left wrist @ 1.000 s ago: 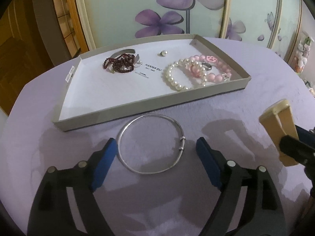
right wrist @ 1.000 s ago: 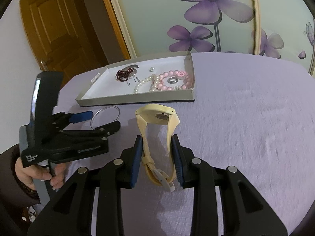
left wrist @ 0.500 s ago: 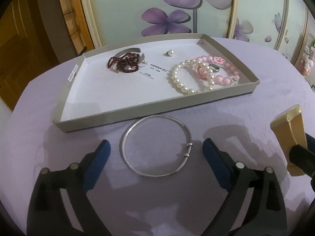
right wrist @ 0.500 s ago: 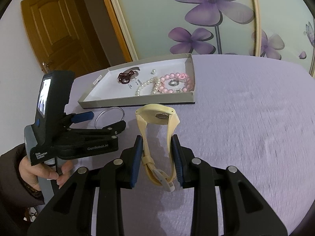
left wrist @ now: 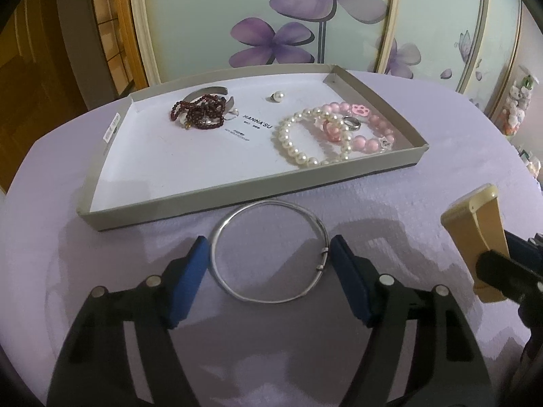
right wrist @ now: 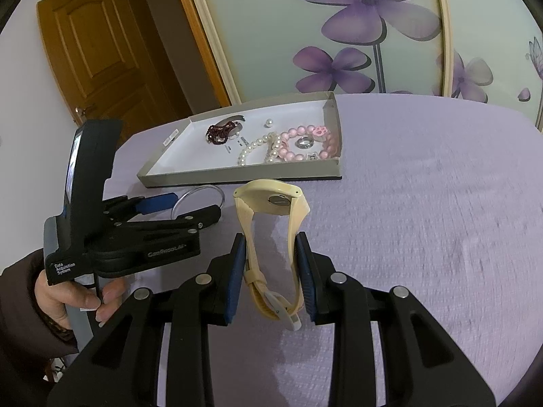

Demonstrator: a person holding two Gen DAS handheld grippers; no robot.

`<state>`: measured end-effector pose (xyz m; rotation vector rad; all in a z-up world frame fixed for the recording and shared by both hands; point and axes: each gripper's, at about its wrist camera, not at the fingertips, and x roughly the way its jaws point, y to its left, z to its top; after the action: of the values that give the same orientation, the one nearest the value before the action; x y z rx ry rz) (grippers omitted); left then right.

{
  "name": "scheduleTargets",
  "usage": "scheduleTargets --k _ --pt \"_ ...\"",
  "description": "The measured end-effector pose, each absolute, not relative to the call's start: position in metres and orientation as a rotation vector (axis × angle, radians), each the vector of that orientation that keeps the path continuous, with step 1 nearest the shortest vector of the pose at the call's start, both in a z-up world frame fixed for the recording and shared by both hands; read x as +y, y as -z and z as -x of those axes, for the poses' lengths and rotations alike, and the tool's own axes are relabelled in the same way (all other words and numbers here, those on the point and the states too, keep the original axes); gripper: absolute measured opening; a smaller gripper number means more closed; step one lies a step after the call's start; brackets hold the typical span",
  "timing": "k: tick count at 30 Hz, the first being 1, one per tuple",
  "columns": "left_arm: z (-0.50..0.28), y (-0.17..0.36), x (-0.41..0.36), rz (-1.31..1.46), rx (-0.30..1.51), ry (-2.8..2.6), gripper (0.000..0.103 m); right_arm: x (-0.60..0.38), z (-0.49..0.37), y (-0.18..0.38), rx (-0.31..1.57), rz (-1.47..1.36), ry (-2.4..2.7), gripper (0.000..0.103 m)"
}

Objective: Organize jewelry
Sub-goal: 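Lift the beige watch with the right tool while the left tool reaches the silver bangle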

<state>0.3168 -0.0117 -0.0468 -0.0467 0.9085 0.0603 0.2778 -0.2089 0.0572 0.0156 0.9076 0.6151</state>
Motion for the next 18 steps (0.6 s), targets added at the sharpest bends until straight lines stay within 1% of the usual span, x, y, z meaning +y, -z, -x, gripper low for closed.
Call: scheduleTargets --k 6,18 --pt "-0.303 0.040 -0.003 0.031 0.871 -0.088 0.072 -0.205 -0.277 -0.062 0.893 -0.018 -0.628 0.031" --pt "-0.280 -0.003 0.007 0.014 0.728 -0.122 0.072 -0.192 -0.277 -0.076 0.853 -0.017 -0.648 0.031"
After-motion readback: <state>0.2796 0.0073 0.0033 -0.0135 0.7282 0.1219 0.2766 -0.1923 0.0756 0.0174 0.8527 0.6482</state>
